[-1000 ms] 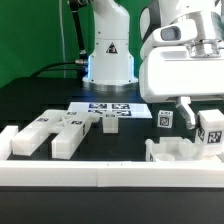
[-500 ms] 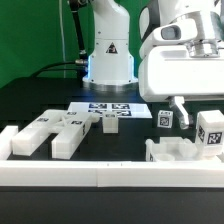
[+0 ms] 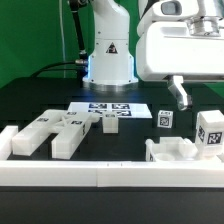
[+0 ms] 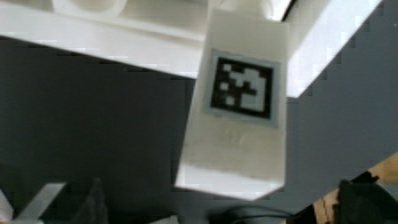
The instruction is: Assemble chair
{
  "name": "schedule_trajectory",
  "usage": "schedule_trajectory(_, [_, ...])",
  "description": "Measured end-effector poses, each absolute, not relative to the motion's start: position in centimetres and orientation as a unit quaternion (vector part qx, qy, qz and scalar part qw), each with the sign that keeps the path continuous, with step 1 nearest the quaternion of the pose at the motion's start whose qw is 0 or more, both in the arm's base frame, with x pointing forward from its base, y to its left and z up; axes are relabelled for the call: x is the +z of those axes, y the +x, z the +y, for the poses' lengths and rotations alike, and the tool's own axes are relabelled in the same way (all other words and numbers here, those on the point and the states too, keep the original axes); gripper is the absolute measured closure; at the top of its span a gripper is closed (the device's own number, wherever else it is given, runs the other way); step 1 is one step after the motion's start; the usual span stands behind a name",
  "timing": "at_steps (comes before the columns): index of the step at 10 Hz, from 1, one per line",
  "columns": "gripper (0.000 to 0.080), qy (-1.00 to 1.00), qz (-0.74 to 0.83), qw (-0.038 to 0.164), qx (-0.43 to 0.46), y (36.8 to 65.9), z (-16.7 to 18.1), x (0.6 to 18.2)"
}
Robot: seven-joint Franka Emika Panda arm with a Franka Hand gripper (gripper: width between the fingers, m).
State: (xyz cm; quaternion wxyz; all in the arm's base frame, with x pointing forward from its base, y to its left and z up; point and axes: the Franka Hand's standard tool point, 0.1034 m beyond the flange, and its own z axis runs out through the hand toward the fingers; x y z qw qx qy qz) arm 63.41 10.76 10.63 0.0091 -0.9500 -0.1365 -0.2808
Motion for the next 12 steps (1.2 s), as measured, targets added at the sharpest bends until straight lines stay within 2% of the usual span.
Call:
schedule_trajectory(1, [0.0151,-0.951,-0.137,0.009,-0.275,63.3,10.8,10.5])
schedule_trajectory(3, [0.0151,-0.968,-0.139,0.009,-0.208,62.9,10.7,9.3])
schedule_trajectory(5, [0.0151,-0.980,-0.138,0.009,-0.146,63.5,10.6,8.9])
schedule_trajectory(8, [0.0151,-0.991,-0.131,0.011,-0.017,64.0,11.2,9.1])
schedule_trajectory(10, [0.0151,-0.990,-0.133,0.009,0.048,63.6,11.0,8.7])
schedule_trajectory(12, [0.0151,-0.989,-0.133,0.009,0.058,64.8,10.5,8.8])
